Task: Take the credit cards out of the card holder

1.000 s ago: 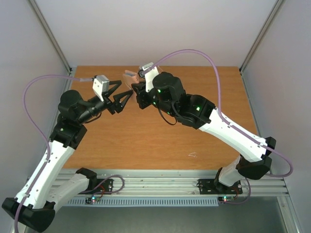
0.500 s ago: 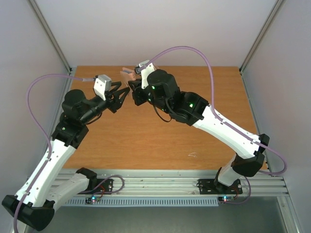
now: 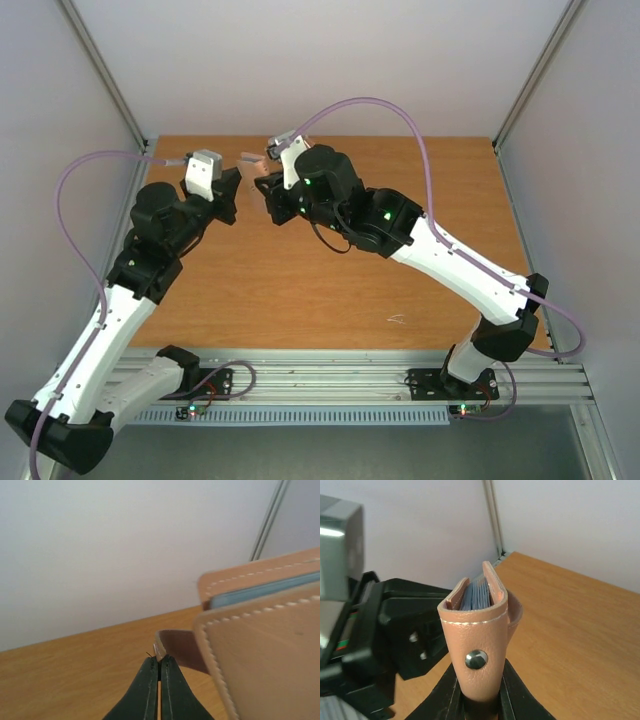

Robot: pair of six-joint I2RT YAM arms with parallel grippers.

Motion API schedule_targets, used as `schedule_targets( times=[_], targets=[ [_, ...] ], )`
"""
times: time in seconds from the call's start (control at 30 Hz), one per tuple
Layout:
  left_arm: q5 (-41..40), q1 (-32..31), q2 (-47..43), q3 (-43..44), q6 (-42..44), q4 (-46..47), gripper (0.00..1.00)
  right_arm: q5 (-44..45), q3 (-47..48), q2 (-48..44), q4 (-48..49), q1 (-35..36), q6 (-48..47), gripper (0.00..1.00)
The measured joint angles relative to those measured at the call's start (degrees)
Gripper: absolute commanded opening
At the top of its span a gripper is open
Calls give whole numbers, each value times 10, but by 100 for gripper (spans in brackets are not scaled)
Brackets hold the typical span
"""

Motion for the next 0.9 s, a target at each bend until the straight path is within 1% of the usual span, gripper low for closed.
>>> schedule_targets(
  times=[0.17, 0.2, 0.23, 0.27, 0.3, 0.33, 0.4, 0.47, 0.53, 0.6, 0.63, 0.7, 0.73, 0.83, 0.9],
  targets=[
    [-28, 10, 2, 0, -14, -32, 0, -28, 4, -2, -14, -11, 2, 1],
    [-27, 15, 2, 0, -20, -38, 0, -48, 4, -3, -17, -24, 1, 1],
    [-21, 20, 1, -1, -30, -43, 3, -71, 4, -4, -20, -40, 0, 1],
    [-8, 24, -2, -3, -38, -45, 18, -101, 7, -5, -28, -60, -4, 1],
    [9, 28, -6, -8, -49, -43, 25, -144, 16, -5, -41, -84, -13, 1],
    [28, 32, -12, -14, -58, -39, 34, -178, 23, -5, -52, -101, -23, 1],
    [52, 49, -26, -33, -84, -37, 45, -271, 53, -5, -87, -143, -50, 1],
    [70, 72, -40, -55, -115, -37, 49, -367, 90, -5, -123, -183, -80, 1],
    [86, 91, -48, -70, -136, -38, 52, -450, 135, -5, -178, -215, -125, 1],
    [116, 108, -55, -82, -142, -34, 58, -497, 173, -6, -238, -224, -175, 1],
    [133, 113, -59, -84, -133, -32, 62, -504, 183, -9, -267, -223, -196, 1],
    [199, 118, -72, -86, -94, -26, 69, -495, 192, -12, -317, -217, -232, 1],
    [234, 119, -80, -86, -66, -24, 70, -484, 195, -11, -344, -213, -249, 1],
    [361, 118, -96, -64, 23, -45, 70, -417, 196, 5, -421, -189, -302, 4],
    [423, 115, -94, -38, 63, -68, 72, -386, 193, 19, -445, -164, -328, 5]
  ],
)
